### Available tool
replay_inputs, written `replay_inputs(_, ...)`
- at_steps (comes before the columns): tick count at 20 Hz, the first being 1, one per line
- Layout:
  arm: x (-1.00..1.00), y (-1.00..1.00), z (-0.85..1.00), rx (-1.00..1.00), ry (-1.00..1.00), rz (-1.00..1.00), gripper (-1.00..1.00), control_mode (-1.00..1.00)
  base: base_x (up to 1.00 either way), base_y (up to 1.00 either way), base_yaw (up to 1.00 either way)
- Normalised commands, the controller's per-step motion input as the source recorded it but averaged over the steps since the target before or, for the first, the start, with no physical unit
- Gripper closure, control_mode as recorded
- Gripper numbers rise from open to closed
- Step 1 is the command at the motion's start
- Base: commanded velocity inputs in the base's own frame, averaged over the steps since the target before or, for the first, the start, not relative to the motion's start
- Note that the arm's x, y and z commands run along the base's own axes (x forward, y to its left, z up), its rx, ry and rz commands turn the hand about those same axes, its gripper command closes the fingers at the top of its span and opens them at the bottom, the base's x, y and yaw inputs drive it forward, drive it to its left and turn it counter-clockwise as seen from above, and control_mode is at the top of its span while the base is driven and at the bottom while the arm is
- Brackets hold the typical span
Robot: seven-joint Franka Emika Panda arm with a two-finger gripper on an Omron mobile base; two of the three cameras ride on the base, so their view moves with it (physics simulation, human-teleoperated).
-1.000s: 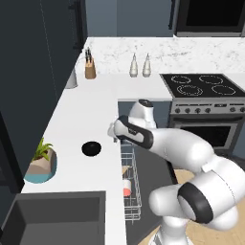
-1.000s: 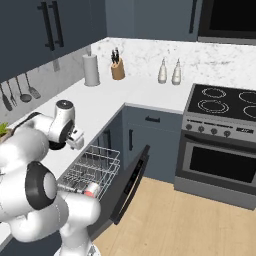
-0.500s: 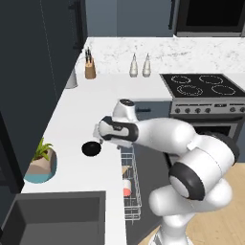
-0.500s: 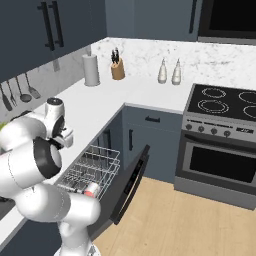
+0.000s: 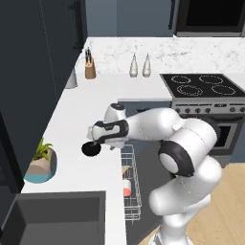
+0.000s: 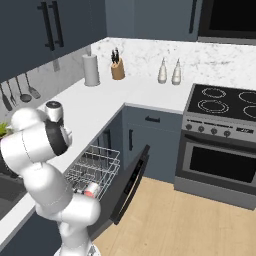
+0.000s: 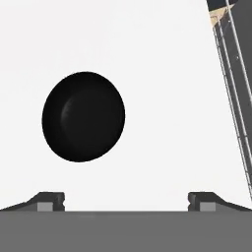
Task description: Pick up the cup and bowl from the counter, place them in the dishwasher, and close the dishwasher door.
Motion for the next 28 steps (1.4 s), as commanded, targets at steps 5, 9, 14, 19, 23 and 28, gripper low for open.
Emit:
replay_inputs(5,0.45,0.13,-0.30,-0.03,0.00,0.00,-1.00,-1.00,0.00,0.00,0.00)
replay_inputs(9,0.33,0.14,-0.30,-0.02,0.00,0.00,-1.00,-1.00,0.00,0.00,0.00)
replay_inputs(14,0.15,0.05,-0.24,-0.01,0.02,0.01,-1.00,-1.00,0.00,0.00,0.00)
replay_inputs(19,0.06,0.06,-0.27,-0.01,0.03,0.00,-1.00,-1.00,0.00,0.00,0.00)
replay_inputs(23,0.00,0.24,-0.41,-0.06,0.10,0.00,-1.00,-1.00,0.00,0.00,0.00)
replay_inputs(28,0.00,0.21,-0.36,-0.05,0.05,0.00,1.00,-1.00,0.00,0.00,0.00)
